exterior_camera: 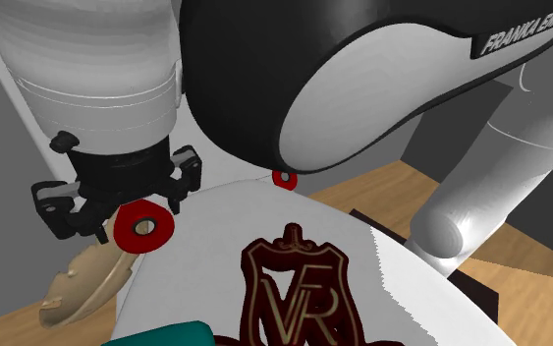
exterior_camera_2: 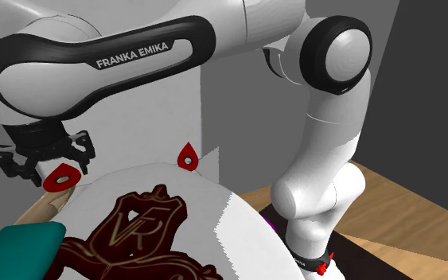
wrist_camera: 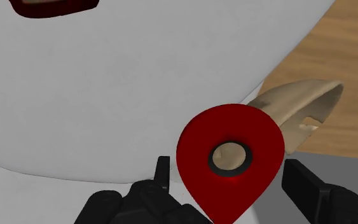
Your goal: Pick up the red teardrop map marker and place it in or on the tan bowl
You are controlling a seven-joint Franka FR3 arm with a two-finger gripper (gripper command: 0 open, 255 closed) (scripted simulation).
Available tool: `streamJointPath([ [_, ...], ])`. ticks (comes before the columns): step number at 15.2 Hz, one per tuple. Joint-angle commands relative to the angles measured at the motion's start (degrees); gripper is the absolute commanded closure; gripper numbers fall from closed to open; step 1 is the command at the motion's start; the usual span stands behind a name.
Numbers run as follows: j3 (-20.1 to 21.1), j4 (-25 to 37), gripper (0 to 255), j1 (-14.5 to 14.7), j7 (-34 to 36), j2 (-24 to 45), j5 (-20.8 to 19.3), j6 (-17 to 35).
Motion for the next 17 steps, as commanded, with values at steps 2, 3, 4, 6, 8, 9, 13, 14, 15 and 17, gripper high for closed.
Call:
streamJointPath([
  [2,0.0,0.0,0,0.0,0.0,0.0,0.0,0.0],
  [3,0.0,0.0,0,0.0,0.0,0.0,0.0,0.0],
  [4,0.0,0.0,0,0.0,0.0,0.0,0.0,0.0],
  [6,0.1,1.6,0,-0.1,-0.6,-0.7,0.8,-1.7],
  [8,0.6,5.3,0,0.2,-0.8,-0.8,1.1,-5.5],
  [9,1.0,6.9,0,0.6,-0.5,-0.3,0.6,-7.1],
  [13,1.0,6.9,0,0.6,-0.5,-0.3,0.6,-7.1],
  [14,1.0,6.9,0,0.6,-0.5,-0.3,0.6,-7.1],
  [15,1.0,6.9,0,0.6,-0.5,-0.3,0.6,-7.1],
  [17,1.0,6.9,0,0.6,-0.5,-0.3,0.6,-7.1],
])
